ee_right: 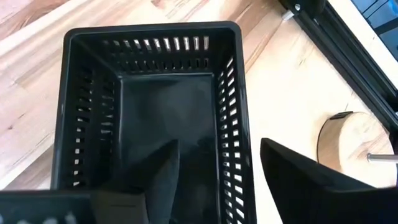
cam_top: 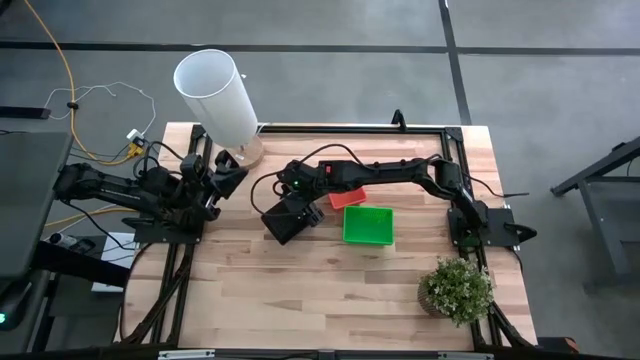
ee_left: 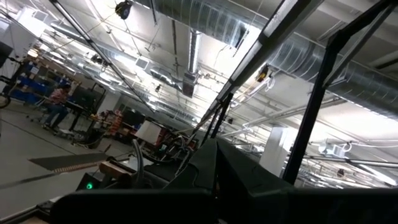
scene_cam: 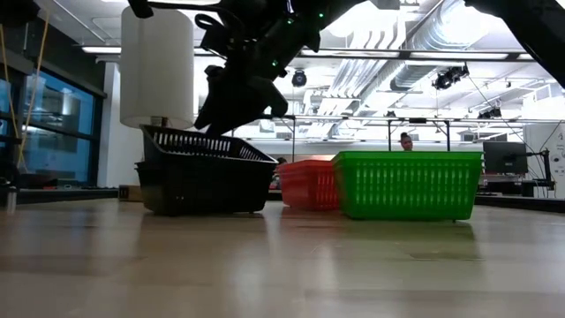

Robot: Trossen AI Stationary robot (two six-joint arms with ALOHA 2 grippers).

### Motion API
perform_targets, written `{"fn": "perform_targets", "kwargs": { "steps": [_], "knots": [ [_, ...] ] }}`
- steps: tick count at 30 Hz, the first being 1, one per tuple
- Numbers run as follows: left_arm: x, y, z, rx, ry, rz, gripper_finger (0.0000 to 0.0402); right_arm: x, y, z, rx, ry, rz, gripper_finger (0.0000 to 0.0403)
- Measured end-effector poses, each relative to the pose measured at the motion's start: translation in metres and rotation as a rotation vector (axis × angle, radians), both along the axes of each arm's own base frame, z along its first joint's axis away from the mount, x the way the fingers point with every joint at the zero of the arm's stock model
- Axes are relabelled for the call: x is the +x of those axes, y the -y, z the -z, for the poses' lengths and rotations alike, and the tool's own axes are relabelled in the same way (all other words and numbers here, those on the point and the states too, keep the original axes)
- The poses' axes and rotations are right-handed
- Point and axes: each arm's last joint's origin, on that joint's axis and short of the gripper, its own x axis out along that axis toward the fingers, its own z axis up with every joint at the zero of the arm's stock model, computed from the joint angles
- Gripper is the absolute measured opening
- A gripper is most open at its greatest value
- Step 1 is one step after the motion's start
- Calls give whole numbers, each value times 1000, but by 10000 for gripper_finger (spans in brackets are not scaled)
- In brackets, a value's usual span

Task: Stack baskets by color
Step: Stack the right black bin on top of the top left black bin, then adjust the stacked bins

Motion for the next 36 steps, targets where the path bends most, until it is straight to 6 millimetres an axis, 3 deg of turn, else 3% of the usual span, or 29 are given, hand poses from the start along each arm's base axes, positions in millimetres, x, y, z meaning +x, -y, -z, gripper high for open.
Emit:
{"fn": "perform_targets", "kwargs": {
  "steps": [8,15,19,22,25,30,36],
  "knots": [
    [0,0,0,9,-4,-2,0,-1,1,-4,-44,5,25,216],
    [1,0,1,29,-21,-14,0,-22,10,-34,-48,-32,94,209],
    [2,0,4,29,-49,-20,0,-45,18,-52,-13,-127,199,168],
    [4,0,7,28,-90,-23,0,-65,22,-68,13,-189,297,102],
    [5,0,10,30,-129,-23,0,-84,23,-83,148,-246,337,22],
    [7,0,15,51,-183,-33,0,-121,17,-92,325,-284,398,8],
    [9,0,20,79,-247,-46,0,-184,-8,-71,497,-147,515,1]
  ]
}}
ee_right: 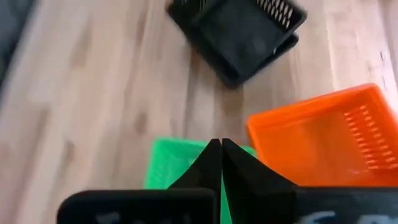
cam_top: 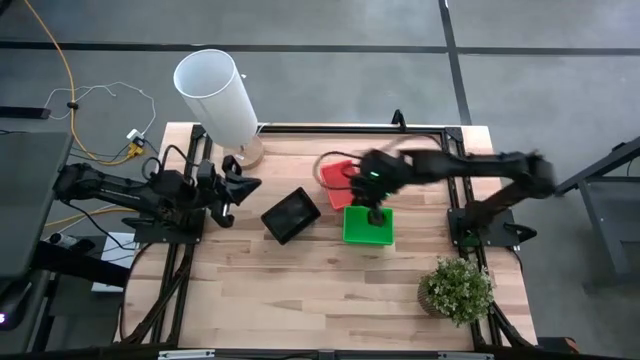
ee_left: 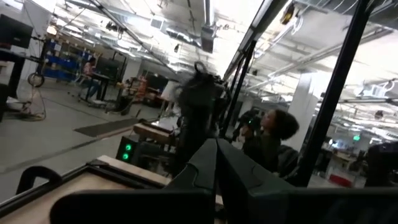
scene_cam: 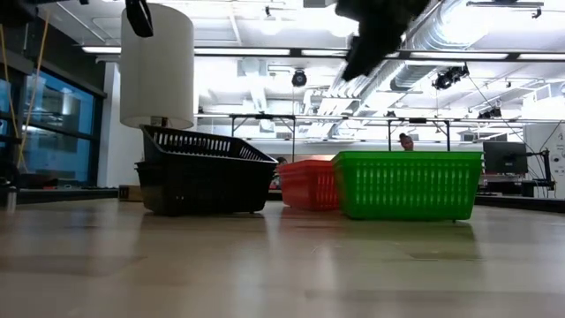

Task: Stack baskets by color
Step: Adjust the stacked bins

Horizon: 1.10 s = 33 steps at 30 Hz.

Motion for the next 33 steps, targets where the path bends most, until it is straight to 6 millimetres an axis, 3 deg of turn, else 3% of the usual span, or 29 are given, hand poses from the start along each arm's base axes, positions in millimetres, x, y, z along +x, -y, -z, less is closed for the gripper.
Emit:
{"fn": "perform_targets", "kwargs": {
  "steps": [7,11,14,20,28,33],
  "knots": [
    [2,0,7,2,-73,-1,0,-57,-33,20,179,486,172,0],
    [3,0,12,4,-125,3,0,-73,-39,16,250,773,196,0],
    [3,0,13,6,-141,7,0,-79,-42,11,244,897,171,0],
    [3,0,13,10,-146,9,0,-78,-43,7,157,927,151,0],
    [3,0,14,24,-155,6,0,-77,-43,8,178,908,162,0],
    [14,-2,20,9,-222,-76,0,-77,-43,9,175,903,166,0]
  ]
}}
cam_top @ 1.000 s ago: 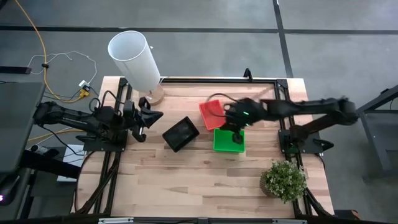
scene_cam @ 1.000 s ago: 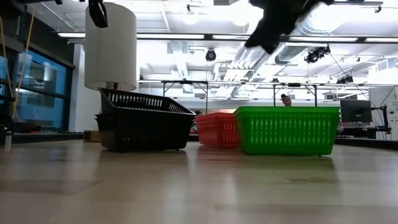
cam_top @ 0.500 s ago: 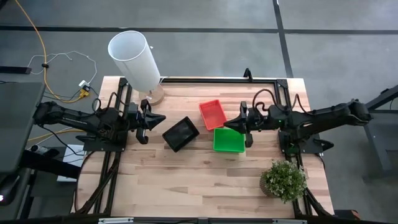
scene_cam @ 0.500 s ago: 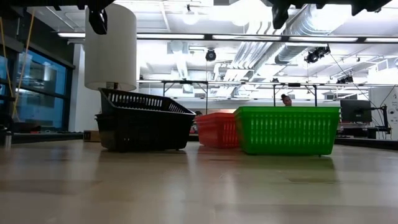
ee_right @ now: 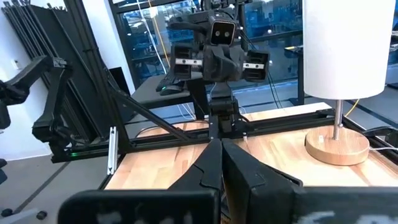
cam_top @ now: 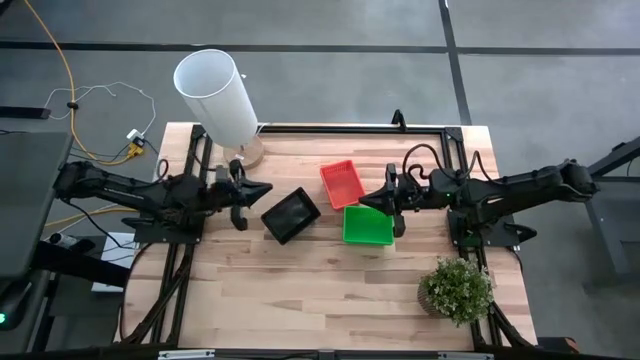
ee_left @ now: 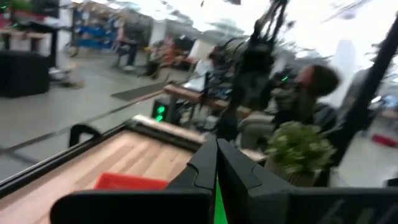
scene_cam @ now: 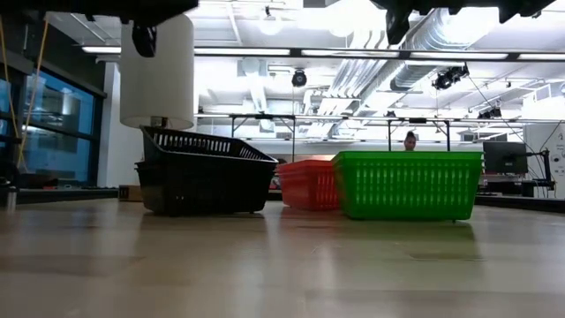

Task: Stack baskets by color
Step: Adjust the stacked bins

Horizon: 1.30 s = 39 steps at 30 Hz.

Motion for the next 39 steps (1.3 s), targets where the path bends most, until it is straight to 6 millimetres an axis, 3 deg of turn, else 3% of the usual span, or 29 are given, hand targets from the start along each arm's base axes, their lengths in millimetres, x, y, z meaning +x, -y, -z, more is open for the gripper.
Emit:
{"fn": "perform_targets", "kwargs": {
  "steps": [5,8,16,22,26,29,36,39],
  "knots": [
    [29,-3,-1,12,-227,-64,0,0,0,0,56,-3,0,0],
    [47,-11,5,9,-410,-195,0,0,0,0,64,-4,-1,0],
    [72,-11,35,-65,-501,-234,0,0,0,0,60,-4,-8,0],
    [64,2,34,-62,-325,-165,0,0,0,0,60,-8,-8,0],
    [44,7,23,-23,-149,-128,0,0,0,0,60,-8,-8,0],
    [28,8,25,-23,-121,-115,0,0,0,0,60,-8,-7,0],
    [14,6,59,-147,-426,-126,0,0,0,0,60,-7,9,0],
    [13,-2,73,-249,-568,-245,0,0,0,0,60,-7,9,0]
  ]
}}
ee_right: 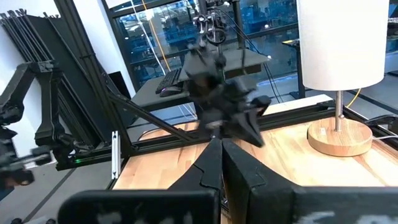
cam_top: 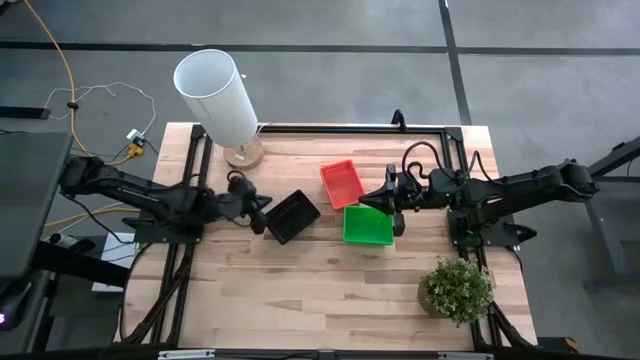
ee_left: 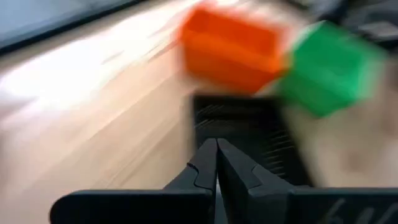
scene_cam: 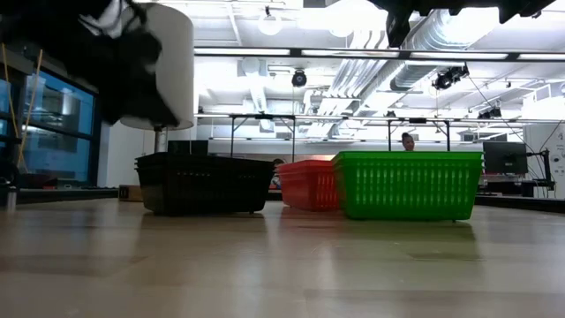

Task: Stack baskets by color
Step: Adjust the stacked bins

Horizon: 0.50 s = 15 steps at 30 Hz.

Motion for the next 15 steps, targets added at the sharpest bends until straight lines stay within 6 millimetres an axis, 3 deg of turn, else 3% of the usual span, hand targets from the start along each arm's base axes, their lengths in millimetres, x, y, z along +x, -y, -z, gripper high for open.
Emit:
{"fn": "perform_targets", "kwargs": {
  "steps": [5,15],
  "knots": [
    [-4,-16,20,-165,-127,-176,0,0,0,0,0,-4,0,0],
    [6,-15,52,-470,-285,-95,0,1,0,1,-19,-10,1,0]
  ]
}}
